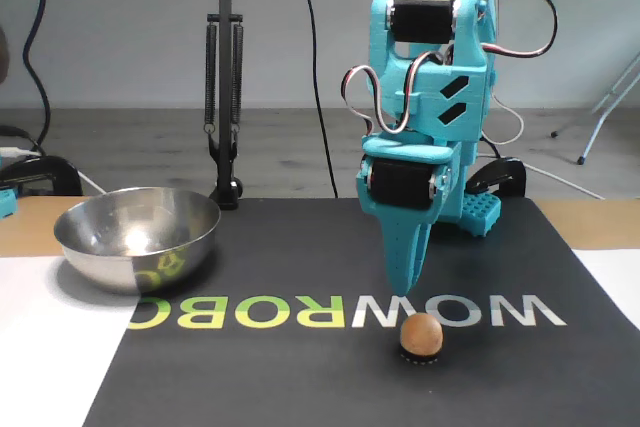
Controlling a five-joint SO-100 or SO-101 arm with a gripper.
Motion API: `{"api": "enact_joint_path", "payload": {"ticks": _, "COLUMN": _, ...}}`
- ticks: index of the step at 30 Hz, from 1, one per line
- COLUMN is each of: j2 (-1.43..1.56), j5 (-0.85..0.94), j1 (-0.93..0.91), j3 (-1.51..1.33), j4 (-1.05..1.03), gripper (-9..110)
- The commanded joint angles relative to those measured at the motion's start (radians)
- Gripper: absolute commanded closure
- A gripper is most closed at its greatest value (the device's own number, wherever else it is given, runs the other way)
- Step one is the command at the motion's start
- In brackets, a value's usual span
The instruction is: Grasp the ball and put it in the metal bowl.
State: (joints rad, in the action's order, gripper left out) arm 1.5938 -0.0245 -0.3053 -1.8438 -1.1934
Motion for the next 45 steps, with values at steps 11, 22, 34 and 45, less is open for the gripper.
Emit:
{"api": "enact_joint_path", "payload": {"ticks": 11, "j2": 0.011, "j5": 0.0, "j1": 0.006, "j3": 0.0, "j4": 0.006, "gripper": 84}}
{"api": "enact_joint_path", "payload": {"ticks": 22, "j2": 0.011, "j5": 0.0, "j1": 0.006, "j3": 0.0, "j4": 0.006, "gripper": 84}}
{"api": "enact_joint_path", "payload": {"ticks": 34, "j2": 0.011, "j5": 0.0, "j1": 0.006, "j3": 0.0, "j4": 0.003, "gripper": 62}}
{"api": "enact_joint_path", "payload": {"ticks": 45, "j2": 0.009, "j5": 0.002, "j1": 0.006, "j3": -0.037, "j4": 0.006, "gripper": 61}}
